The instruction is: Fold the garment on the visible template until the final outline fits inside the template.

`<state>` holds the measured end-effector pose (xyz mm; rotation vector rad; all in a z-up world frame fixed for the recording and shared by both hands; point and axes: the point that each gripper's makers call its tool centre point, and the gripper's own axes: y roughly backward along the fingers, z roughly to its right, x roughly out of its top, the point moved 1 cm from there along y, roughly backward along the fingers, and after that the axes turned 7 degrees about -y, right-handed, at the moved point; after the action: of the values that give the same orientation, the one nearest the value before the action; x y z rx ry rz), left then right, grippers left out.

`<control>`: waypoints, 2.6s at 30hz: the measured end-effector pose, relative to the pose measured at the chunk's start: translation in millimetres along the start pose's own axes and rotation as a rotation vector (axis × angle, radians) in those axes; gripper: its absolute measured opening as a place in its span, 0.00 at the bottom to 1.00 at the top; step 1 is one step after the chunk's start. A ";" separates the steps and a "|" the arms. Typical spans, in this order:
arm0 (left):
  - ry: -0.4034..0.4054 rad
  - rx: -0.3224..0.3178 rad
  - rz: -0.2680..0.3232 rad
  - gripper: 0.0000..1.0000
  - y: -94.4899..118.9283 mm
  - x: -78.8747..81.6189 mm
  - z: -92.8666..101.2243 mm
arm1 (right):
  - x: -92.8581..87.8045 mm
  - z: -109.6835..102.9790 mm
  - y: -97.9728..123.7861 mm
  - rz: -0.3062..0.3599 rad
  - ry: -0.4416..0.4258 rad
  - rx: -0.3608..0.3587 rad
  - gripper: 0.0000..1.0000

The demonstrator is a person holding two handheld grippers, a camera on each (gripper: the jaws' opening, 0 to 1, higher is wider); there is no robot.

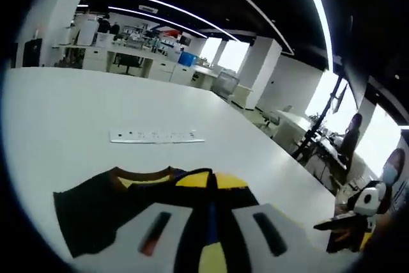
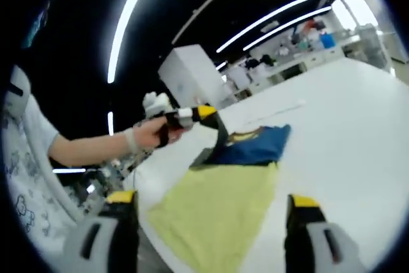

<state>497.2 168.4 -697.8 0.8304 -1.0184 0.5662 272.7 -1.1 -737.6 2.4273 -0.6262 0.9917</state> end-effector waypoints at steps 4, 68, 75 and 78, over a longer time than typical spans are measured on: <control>-0.005 -0.051 -0.034 0.00 -25.6 -12.2 23.8 | -4.3 6.8 3.3 -0.004 -0.017 -0.018 0.96; -0.195 -0.361 -0.133 0.99 -28.4 -74.7 115.3 | -21.7 8.2 -8.5 -0.020 -0.076 -0.041 0.96; -0.164 -0.307 -0.118 0.99 -9.6 -74.0 94.1 | -18.2 4.4 -15.0 -0.044 -0.057 -0.033 0.96; -0.172 -0.269 -0.118 0.99 4.3 -74.2 77.6 | -15.6 2.6 -19.1 -0.065 -0.033 -0.026 0.96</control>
<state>422.7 104.8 -742.0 0.7018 -1.1648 0.2528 274.7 16.5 -754.9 2.4300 -0.5644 0.9140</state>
